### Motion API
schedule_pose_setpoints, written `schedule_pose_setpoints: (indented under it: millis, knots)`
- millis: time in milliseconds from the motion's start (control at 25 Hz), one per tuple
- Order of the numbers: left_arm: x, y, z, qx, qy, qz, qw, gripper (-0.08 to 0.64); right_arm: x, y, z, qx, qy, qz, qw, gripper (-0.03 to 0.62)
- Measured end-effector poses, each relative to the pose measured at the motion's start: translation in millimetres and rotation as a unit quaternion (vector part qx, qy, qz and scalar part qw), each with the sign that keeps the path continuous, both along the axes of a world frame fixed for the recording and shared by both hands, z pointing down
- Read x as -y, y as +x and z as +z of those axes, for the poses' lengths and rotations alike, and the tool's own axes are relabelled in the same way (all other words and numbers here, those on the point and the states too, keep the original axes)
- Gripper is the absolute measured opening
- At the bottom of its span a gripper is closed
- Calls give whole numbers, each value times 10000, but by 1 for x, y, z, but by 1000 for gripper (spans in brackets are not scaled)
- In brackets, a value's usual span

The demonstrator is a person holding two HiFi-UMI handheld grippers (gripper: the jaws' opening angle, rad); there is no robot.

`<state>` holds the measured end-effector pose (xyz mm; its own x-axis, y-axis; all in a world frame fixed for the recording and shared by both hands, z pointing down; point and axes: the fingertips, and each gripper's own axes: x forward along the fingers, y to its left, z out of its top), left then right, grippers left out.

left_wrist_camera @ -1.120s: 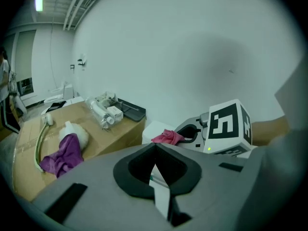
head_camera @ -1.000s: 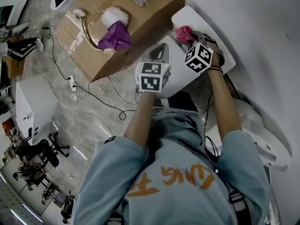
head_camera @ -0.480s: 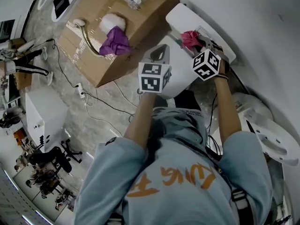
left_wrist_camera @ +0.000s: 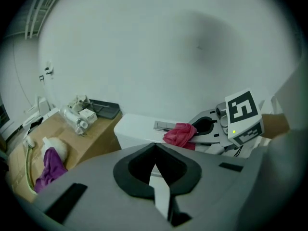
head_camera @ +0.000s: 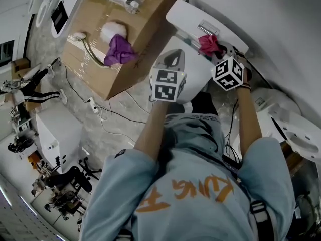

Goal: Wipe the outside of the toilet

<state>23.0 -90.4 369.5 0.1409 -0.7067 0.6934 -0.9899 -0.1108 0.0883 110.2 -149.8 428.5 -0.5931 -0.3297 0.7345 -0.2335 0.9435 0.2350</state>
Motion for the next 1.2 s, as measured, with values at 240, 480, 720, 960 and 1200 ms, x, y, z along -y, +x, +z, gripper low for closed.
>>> schedule_pose_setpoints:
  millis: [240,480,720,960,1200]
  knots:
    - [-5,16,2,-47,-59,205,9998,25,-2,42,-5,379,-385,744,9958,74]
    - [-15,26,11,-115,-137,321,9993,25,-5,76,-5,719,-653,1406,9853,75]
    - [-25,27,16,163,-171,415,9989,25,-12,103,-5,874,-729,1963,9739,76]
    - [-46,22,23,14,-107,343,9994,25,-19,120,-2,1080,-950,2458,9586,77]
    - [-57,-13,41,-311,3,-14,9995,25,-42,97,-28,2044,-1423,2710,9298,77]
